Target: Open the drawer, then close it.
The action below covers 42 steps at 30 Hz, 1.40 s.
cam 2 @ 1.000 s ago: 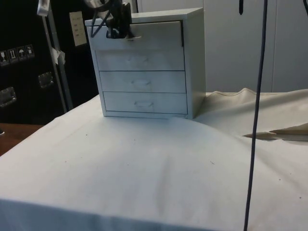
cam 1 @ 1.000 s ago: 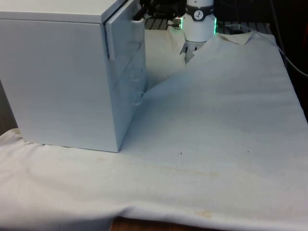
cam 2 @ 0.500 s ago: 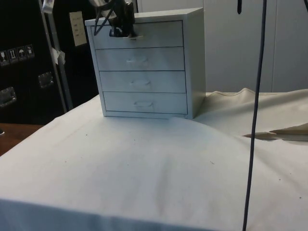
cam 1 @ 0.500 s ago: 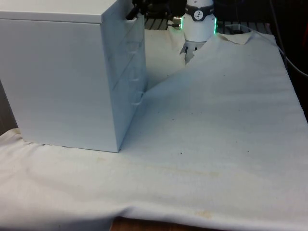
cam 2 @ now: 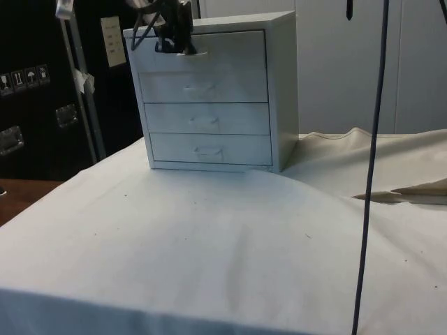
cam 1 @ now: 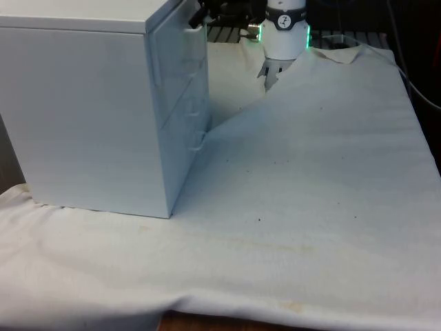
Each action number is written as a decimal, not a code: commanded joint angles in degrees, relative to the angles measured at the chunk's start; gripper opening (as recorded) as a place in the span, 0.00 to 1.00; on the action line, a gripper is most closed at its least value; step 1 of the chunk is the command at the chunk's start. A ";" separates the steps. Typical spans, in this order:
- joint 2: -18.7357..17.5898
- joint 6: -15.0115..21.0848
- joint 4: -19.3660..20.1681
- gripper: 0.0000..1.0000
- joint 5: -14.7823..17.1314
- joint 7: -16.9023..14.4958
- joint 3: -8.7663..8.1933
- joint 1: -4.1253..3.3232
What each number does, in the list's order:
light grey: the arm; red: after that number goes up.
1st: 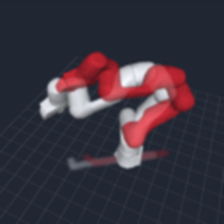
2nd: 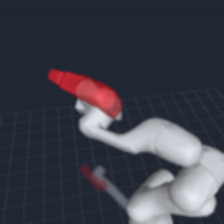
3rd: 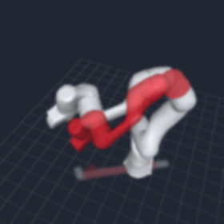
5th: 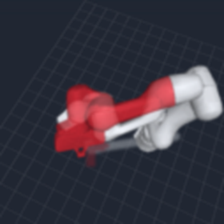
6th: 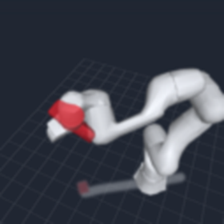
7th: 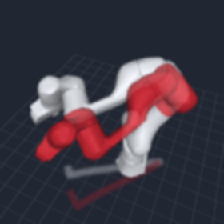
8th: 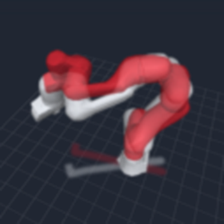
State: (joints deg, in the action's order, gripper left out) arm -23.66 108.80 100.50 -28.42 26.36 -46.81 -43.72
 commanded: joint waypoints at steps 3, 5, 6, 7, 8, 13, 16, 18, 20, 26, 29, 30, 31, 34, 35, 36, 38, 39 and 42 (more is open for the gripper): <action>0.46 -0.69 -0.11 0.00 0.29 0.52 0.11 -0.46; 0.34 -0.80 -0.23 0.00 0.23 0.57 0.06 -0.40; 0.29 -0.86 -0.29 0.00 0.17 0.63 0.06 -0.34; 0.29 -0.92 -0.34 0.00 0.06 0.63 0.00 -0.34; 0.29 -0.97 -0.34 0.00 0.00 0.57 -0.06 -0.40; 0.40 -1.38 -0.80 0.00 -0.40 0.52 -0.23 -0.52; 0.46 -1.95 -1.32 0.00 -0.57 0.52 -0.23 -0.57; 0.46 -2.23 -1.55 0.00 -0.63 0.46 -0.23 -0.57; 0.46 -2.92 -2.12 0.00 -1.03 0.52 -0.29 -0.69; 0.57 -4.07 -2.86 0.00 -1.03 1.03 -0.06 -1.15; 0.80 -4.87 -3.32 0.00 -0.86 1.55 0.23 -1.43; 0.86 -5.10 -3.44 0.00 -0.80 1.72 0.34 -1.55; 0.92 -5.27 -3.55 0.00 -0.74 1.89 0.40 -1.60; 1.26 -5.67 -3.55 0.00 -0.46 2.64 0.80 -1.89; 0.80 -5.39 -3.72 0.00 -0.80 2.41 0.69 -1.66; 1.38 -5.73 -3.50 0.00 -0.34 2.86 0.86 -1.95; 1.66 -5.50 -3.21 0.00 0.17 3.15 1.03 -1.89; 1.78 -5.33 -3.09 0.00 0.52 3.27 1.09 -1.83; 1.95 -5.16 -2.81 0.00 1.66 3.44 1.09 -1.83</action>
State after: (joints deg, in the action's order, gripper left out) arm -22.46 103.13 97.06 -27.62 29.56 -45.84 -45.55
